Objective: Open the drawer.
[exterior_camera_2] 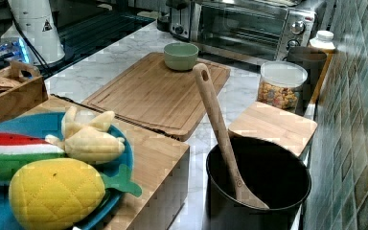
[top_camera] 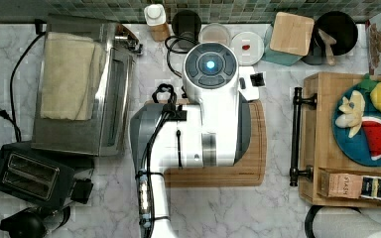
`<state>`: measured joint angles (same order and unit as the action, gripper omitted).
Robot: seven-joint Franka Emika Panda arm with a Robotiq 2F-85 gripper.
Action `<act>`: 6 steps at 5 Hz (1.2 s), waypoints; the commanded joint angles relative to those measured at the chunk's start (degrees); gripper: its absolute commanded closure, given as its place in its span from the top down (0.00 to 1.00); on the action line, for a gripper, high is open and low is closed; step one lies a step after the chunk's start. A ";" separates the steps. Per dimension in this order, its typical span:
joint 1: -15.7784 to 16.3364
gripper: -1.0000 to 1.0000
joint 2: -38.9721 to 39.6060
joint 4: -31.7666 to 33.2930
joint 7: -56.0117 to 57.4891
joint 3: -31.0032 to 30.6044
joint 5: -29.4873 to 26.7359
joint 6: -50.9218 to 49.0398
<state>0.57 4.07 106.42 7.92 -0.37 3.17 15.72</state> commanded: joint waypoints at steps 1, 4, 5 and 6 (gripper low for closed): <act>-0.01 1.00 -2.75 6.17 3.14 -0.19 0.07 4.52; -3.53 1.00 -11.45 21.38 22.88 3.40 10.55 15.93; -5.05 1.00 -12.06 22.80 24.65 5.14 16.62 19.66; -9.59 1.00 -11.24 23.73 31.12 5.45 17.03 25.36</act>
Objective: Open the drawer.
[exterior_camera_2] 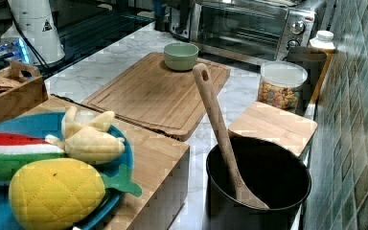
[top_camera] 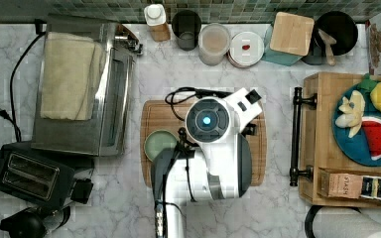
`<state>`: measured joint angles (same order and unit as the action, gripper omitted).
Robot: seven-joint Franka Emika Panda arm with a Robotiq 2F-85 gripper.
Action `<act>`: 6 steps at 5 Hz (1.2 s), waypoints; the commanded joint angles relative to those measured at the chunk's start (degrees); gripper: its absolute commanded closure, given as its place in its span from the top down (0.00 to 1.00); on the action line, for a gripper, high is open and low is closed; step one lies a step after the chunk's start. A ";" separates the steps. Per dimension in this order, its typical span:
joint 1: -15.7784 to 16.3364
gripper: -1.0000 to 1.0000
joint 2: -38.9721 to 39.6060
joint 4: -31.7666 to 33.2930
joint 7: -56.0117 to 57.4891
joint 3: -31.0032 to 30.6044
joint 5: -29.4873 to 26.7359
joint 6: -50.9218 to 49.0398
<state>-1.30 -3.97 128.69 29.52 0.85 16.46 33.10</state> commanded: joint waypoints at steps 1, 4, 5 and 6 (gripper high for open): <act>-7.71 1.00 1.18 -2.83 15.97 7.21 -0.72 6.94; -10.52 1.00 5.80 0.25 26.46 9.63 -2.99 20.74; -11.72 1.00 6.93 1.06 27.09 8.74 -3.89 22.58; -12.00 1.00 9.16 2.19 24.64 9.05 -2.72 26.10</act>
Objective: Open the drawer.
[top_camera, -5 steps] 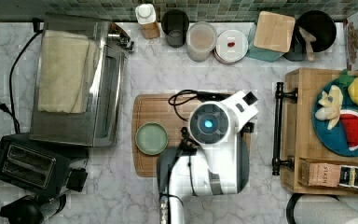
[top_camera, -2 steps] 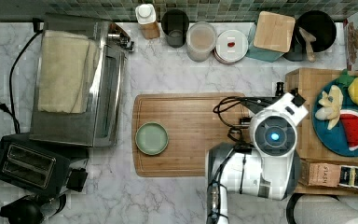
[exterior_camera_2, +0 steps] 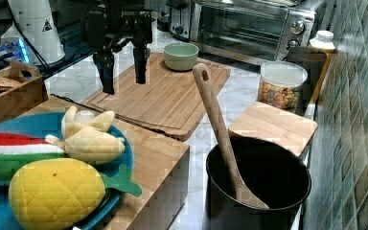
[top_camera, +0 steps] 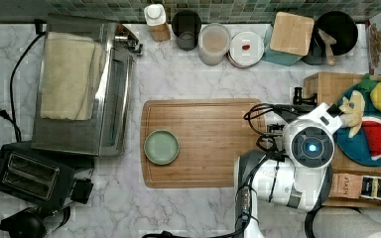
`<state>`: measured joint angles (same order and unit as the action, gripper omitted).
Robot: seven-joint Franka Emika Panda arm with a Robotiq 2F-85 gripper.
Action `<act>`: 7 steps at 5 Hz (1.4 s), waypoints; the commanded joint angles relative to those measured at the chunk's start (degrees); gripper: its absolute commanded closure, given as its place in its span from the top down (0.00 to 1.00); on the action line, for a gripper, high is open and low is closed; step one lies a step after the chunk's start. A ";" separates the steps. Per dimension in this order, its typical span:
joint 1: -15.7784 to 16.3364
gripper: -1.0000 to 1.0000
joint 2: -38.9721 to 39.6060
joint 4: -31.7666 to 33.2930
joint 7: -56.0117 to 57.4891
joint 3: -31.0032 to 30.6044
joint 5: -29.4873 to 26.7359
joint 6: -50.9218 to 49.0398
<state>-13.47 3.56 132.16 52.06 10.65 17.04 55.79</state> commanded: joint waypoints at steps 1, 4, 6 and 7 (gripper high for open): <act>-0.03 1.00 4.61 -2.66 2.82 -0.16 -3.98 2.67; -1.56 1.00 12.02 -3.30 1.41 0.72 -3.01 7.67; 1.52 1.00 14.32 -2.77 -3.15 4.86 2.79 11.70; 0.95 1.00 12.82 -3.31 0.83 2.94 -0.92 7.13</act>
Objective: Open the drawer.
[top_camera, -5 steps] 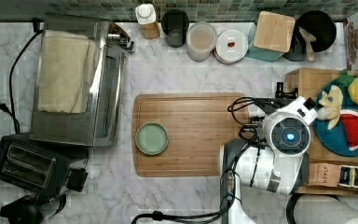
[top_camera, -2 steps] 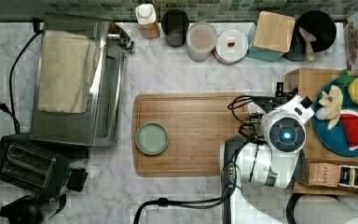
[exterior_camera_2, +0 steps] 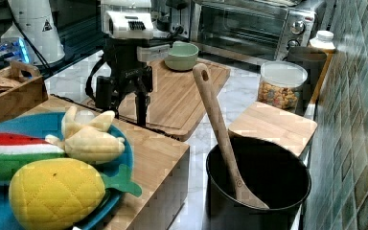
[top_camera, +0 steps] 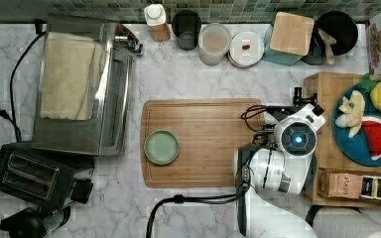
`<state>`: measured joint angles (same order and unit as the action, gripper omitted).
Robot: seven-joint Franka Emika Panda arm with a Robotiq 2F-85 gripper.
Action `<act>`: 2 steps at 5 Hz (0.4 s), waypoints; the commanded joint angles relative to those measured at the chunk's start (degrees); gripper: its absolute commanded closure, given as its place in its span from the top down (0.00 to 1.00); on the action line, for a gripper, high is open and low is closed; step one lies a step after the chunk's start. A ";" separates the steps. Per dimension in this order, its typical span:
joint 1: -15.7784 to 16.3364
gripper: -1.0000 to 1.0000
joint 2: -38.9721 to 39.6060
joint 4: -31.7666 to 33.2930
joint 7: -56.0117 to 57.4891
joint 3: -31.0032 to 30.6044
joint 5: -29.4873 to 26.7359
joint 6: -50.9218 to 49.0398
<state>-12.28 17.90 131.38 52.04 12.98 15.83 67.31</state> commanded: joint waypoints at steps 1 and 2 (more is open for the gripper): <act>-0.51 1.00 -3.11 -1.61 3.79 -2.17 -2.21 -5.26; -0.15 1.00 -2.73 -0.03 5.81 -4.88 -5.19 -2.59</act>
<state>-13.13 17.74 131.27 52.09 12.38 14.38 64.12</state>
